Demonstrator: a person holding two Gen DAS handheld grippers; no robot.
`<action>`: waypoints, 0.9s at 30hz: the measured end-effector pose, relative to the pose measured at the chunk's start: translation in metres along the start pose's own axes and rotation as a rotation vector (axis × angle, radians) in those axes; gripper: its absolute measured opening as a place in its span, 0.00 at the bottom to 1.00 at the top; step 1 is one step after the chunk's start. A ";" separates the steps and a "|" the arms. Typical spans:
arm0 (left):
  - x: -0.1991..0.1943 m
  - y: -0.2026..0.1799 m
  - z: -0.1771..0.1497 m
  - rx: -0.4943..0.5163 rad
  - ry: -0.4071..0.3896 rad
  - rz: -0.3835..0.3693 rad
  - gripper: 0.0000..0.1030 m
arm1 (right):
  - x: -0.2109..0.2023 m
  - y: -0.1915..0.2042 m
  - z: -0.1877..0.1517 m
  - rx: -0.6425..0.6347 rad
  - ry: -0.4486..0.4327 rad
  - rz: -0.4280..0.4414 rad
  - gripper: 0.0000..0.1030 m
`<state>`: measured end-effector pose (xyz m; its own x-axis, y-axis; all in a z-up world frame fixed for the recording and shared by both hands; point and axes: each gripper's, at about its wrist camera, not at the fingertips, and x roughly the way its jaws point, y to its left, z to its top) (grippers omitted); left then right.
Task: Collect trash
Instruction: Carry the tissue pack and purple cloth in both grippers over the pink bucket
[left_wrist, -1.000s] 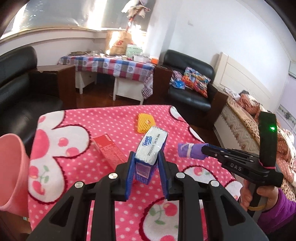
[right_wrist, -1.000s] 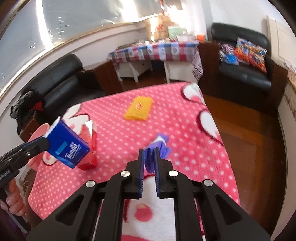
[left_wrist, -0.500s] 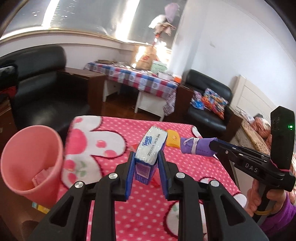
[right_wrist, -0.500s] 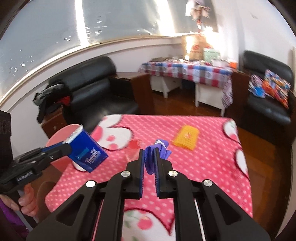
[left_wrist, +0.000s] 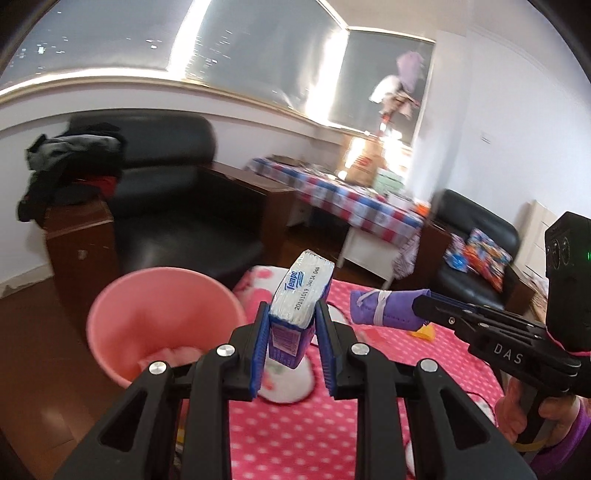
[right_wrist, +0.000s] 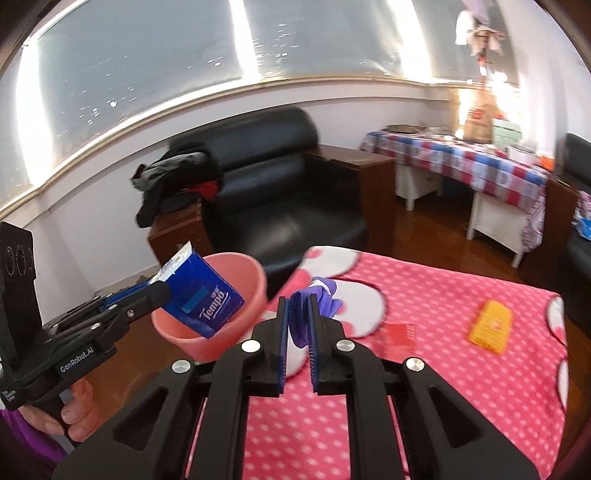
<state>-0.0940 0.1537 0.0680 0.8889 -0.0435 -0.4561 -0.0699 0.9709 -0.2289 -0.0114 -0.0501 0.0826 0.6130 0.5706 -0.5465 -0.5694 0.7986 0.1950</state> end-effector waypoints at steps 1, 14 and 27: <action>-0.002 0.007 0.001 -0.004 -0.008 0.018 0.23 | 0.007 0.007 0.003 -0.010 0.007 0.016 0.10; -0.003 0.085 -0.001 -0.112 -0.009 0.157 0.23 | 0.079 0.069 0.019 -0.052 0.104 0.168 0.10; 0.040 0.129 -0.020 -0.166 0.086 0.213 0.23 | 0.148 0.096 -0.002 -0.031 0.268 0.223 0.10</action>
<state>-0.0771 0.2722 0.0029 0.8047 0.1307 -0.5791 -0.3309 0.9087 -0.2546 0.0230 0.1107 0.0189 0.3085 0.6564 -0.6885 -0.6920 0.6515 0.3110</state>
